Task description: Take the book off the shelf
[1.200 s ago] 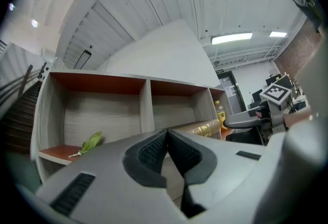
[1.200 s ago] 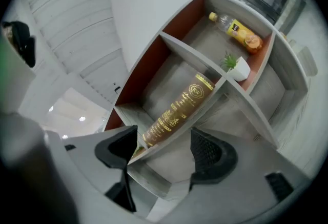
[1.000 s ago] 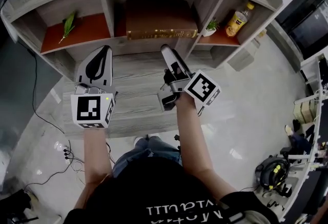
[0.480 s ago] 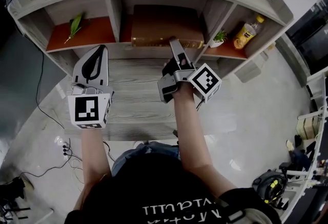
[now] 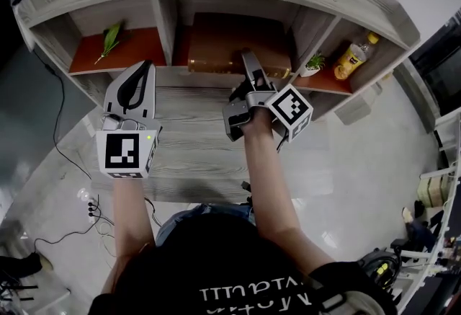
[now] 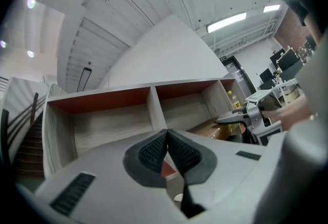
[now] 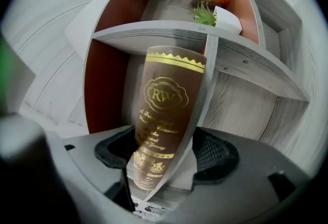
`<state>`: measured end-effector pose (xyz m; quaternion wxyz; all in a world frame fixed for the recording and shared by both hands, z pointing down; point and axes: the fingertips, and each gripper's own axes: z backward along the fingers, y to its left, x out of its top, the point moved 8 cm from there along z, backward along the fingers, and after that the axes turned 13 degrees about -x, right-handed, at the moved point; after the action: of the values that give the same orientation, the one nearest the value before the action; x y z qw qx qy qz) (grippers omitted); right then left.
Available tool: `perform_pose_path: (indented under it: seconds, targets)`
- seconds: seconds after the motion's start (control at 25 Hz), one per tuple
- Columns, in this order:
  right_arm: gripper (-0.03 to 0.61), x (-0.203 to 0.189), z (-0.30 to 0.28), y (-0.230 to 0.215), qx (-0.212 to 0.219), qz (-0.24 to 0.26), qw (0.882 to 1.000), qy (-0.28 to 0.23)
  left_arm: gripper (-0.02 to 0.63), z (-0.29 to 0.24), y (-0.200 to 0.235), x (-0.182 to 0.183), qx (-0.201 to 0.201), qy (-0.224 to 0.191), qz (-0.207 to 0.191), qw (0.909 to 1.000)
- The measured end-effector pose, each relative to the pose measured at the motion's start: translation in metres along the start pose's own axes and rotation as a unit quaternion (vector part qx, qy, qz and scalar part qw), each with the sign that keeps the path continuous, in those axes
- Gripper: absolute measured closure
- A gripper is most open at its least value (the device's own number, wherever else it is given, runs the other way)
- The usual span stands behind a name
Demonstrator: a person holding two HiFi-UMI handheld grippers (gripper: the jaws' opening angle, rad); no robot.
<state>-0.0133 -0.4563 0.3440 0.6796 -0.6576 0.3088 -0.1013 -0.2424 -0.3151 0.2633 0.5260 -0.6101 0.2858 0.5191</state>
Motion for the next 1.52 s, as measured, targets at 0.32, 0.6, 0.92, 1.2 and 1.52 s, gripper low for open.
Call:
perform_pose_path:
  seconds: [0.32,0.6,0.92,1.2,1.52]
  targets:
    - [0.241,0.006,-0.015,0.004,-0.050,-0.014,0.999,0.005,0.603,-0.005,-0.004,0.009,-0.007,-0.006,-0.017,0.9998]
    - [0.241,0.009,-0.028,0.008,-0.090,-0.021,0.996,-0.003,0.603,0.000,-0.009,0.012,-0.008,-0.007,-0.010,0.9999]
    - [0.239,0.008,-0.027,0.007,-0.098,-0.029,0.995,-0.004,0.603,0.006,-0.015,0.009,-0.007,-0.010,0.007,0.9999]
    - [0.241,0.004,-0.009,0.006,-0.089,-0.036,0.995,0.001,0.603,0.013,-0.020,0.011,-0.005,-0.019,0.019,0.9996]
    - [0.256,-0.002,0.007,0.005,-0.079,-0.047,0.996,-0.003,0.603,0.020,-0.022,0.007,-0.014,-0.020,0.028,0.9993]
